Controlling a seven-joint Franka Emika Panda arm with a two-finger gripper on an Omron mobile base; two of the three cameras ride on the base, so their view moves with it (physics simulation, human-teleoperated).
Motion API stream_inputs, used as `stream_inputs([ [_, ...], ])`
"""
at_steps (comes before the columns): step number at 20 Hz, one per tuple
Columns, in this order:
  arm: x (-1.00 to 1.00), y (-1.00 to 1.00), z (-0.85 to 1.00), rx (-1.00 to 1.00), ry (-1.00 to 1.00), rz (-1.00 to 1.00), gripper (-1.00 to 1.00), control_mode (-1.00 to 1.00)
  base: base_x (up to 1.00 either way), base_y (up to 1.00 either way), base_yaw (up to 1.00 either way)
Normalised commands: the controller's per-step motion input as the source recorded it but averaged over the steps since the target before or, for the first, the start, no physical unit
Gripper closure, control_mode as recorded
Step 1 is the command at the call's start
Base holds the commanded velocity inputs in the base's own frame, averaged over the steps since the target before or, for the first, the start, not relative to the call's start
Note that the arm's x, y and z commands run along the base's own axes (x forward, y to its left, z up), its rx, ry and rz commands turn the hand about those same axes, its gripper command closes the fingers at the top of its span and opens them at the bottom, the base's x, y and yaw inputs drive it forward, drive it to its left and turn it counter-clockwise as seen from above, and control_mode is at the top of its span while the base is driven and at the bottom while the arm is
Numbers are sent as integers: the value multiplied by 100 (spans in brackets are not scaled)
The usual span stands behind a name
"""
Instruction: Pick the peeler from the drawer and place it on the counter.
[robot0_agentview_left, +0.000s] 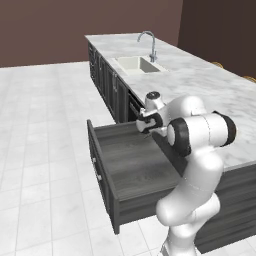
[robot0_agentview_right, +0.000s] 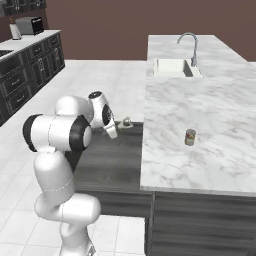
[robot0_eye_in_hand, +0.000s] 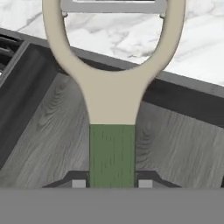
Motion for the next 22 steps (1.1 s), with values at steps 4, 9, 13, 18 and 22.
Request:
stream_inputs([
  [4, -91, -100, 100, 7, 3, 0, 100, -100, 0, 0, 0],
  [9, -100, -100, 71, 24, 3, -2, 100, -100, 0, 0, 0],
  [13, -92, -100, -14, 29, 2, -5, 100, -100, 0, 0, 0],
  [18, -29, -100, -56, 11, 4, 0, 100, -100, 0, 0, 0],
  [22, 4, -96, -74, 0, 6, 0, 100, -100, 0, 0, 0],
])
